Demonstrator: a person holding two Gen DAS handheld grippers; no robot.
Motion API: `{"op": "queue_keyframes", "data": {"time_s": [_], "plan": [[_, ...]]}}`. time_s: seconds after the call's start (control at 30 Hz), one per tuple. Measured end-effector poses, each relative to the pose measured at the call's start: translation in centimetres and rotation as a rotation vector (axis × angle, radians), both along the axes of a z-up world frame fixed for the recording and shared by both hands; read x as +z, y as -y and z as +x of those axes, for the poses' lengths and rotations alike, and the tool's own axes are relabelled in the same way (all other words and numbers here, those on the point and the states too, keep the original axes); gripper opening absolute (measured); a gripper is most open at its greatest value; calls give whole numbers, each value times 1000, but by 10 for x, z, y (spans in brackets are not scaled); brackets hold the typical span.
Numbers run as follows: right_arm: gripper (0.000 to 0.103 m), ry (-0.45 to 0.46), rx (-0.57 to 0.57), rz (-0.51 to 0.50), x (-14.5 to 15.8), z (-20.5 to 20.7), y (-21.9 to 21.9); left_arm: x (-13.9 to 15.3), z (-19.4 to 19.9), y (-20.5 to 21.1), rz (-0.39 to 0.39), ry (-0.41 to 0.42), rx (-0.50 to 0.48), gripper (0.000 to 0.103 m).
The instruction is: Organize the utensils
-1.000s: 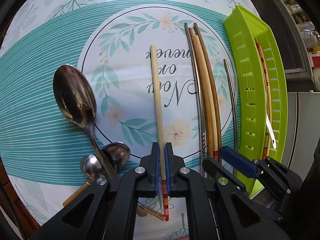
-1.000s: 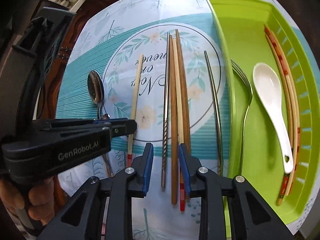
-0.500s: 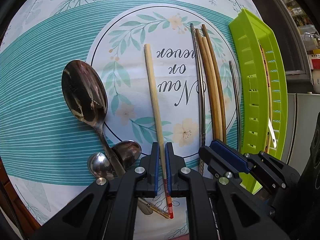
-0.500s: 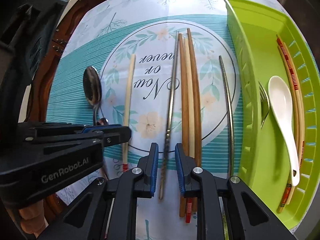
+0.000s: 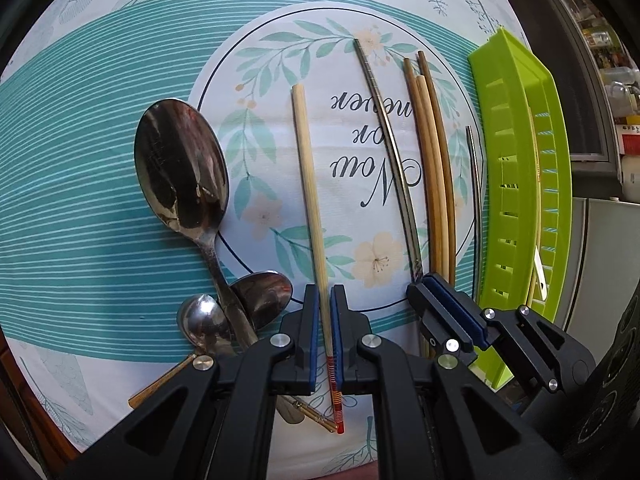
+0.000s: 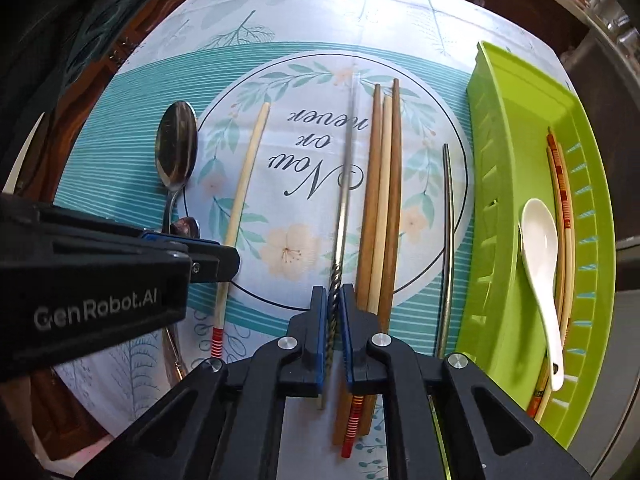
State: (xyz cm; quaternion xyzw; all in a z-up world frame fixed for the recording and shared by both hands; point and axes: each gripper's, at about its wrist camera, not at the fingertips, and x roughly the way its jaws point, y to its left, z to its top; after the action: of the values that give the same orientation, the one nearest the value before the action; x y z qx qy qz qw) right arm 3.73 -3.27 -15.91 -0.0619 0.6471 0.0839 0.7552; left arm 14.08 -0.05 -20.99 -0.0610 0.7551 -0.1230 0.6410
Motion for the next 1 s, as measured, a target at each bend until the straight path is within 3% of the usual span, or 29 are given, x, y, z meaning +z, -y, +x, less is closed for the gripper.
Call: {"op": "queue_keyframes", "data": {"time_s": [0.1,0.2,0.33,0.5,1.0], "plan": [[5,-33,-66,69,0,2,12,2,-2,4,22,12,-22,5],[5,-109,-181,229,-4,4,41,5,-4,11,38,13,-28,5],[5,-118,-236,327,6,-2,62,10,-4,17,57,13,-33,3],[4,-96,-247,391,23,-7,78,12,-6,17,16,-4,17,2],[4,-101,-110,254,-4,-31,44,24,-19,-4,6,4,80,2]]}}
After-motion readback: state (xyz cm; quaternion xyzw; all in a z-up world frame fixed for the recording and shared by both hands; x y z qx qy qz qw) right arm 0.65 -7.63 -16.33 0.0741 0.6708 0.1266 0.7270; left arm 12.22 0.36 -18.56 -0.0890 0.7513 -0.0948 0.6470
